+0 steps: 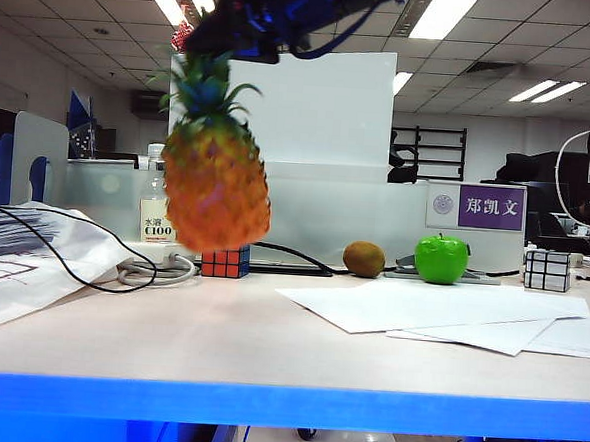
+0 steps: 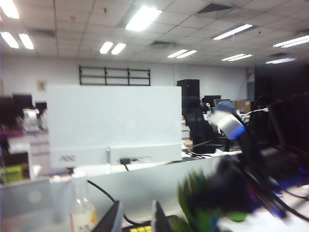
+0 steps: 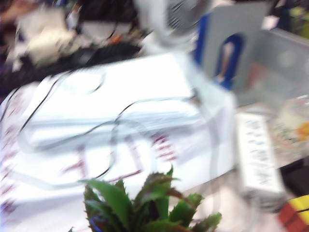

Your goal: Arrange all the fruits from large to small from left to right in a row.

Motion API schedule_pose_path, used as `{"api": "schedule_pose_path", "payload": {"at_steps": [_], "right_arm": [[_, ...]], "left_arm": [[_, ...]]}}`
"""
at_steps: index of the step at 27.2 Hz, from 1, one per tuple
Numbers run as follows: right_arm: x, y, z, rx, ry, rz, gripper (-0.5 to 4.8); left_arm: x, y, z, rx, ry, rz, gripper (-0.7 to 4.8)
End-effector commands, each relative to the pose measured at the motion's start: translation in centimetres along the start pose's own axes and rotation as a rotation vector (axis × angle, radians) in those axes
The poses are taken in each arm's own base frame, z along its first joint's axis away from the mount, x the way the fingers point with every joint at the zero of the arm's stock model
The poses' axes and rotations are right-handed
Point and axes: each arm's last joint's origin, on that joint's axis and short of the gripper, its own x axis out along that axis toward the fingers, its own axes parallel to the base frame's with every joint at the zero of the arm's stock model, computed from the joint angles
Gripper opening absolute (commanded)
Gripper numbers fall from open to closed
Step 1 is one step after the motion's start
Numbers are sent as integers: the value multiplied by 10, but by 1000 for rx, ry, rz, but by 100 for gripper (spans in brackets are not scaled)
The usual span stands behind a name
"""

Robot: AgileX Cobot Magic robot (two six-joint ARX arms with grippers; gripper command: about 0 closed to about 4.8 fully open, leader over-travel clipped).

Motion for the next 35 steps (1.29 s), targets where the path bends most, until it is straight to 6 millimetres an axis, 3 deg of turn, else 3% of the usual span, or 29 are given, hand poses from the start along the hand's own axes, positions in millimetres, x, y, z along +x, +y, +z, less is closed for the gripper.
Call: {"api": "schedule_pose_path", "payload": {"at_steps": [1, 9, 18, 25, 35], "right_arm": [[-11, 24, 5, -46, -24, 31, -6], [-32, 79, -8, -58, -113, 23, -6], [-24, 124, -25, -25, -147, 71, -6], [-23, 130, -43, -18, -118, 23, -6], [-23, 125, -47, -19, -133, -20, -6]], "left_arm": [[0, 0, 6, 69, -13, 5, 90], [0, 0, 6, 67, -10, 5, 90], [0, 0, 4, 62, 4, 4, 90], [0, -1, 4, 56, 9, -28, 90], [0, -1, 3, 53, 17, -45, 90]]}}
